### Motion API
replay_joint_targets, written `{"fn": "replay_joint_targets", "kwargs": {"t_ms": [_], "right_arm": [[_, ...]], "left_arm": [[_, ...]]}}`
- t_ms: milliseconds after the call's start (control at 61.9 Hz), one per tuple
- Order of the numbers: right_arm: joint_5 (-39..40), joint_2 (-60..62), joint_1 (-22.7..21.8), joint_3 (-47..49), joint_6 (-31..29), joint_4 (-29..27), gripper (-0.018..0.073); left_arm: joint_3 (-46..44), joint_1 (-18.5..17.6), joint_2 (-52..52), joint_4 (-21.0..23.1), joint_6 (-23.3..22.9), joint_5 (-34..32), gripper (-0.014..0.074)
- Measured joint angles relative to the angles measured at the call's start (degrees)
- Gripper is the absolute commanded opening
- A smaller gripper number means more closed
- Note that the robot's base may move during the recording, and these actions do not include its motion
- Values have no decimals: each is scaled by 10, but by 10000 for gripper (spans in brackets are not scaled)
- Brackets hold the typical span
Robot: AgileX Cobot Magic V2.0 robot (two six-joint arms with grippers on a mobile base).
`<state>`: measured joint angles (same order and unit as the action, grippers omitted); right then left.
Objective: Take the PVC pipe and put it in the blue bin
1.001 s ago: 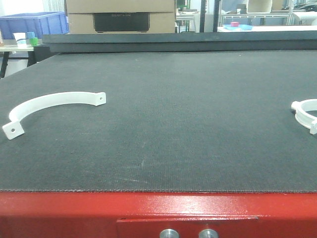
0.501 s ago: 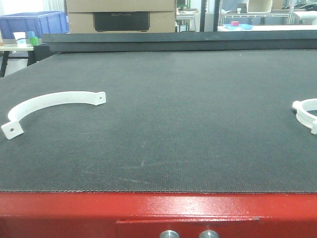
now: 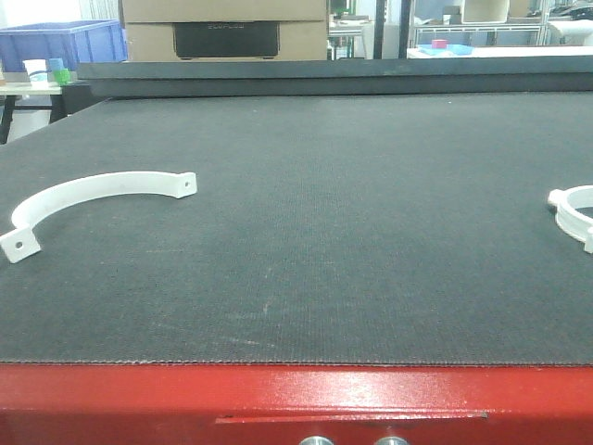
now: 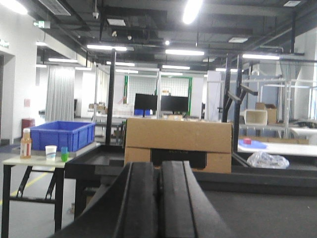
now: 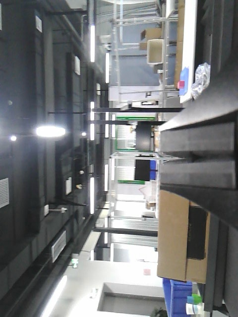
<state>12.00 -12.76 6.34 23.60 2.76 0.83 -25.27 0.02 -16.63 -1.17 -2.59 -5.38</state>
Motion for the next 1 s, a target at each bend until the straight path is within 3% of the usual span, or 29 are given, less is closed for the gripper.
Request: {"fn": "replay_joint_targets", "kwargs": {"t_ms": [113,274,549,807,1001], "right_arm": [[-50,-65,0,63,0,0,-162],[-203,-175,0,171,0,-2,-162],[-442,-338,0,284,0,-43,-162],[-575,-474,0,293,0,-51,-162],[-598,-532,0,293,0,-51,-162]], "left_arm": [[-86,0,-83,0,0,63,-111],[-225,0,-212,0,0,211,-111],[-345,0,-378,4,0,411,-111],[-350,0,-477,26,0,470,-111],[-346,0,-503,30,0,473,-111]]}}
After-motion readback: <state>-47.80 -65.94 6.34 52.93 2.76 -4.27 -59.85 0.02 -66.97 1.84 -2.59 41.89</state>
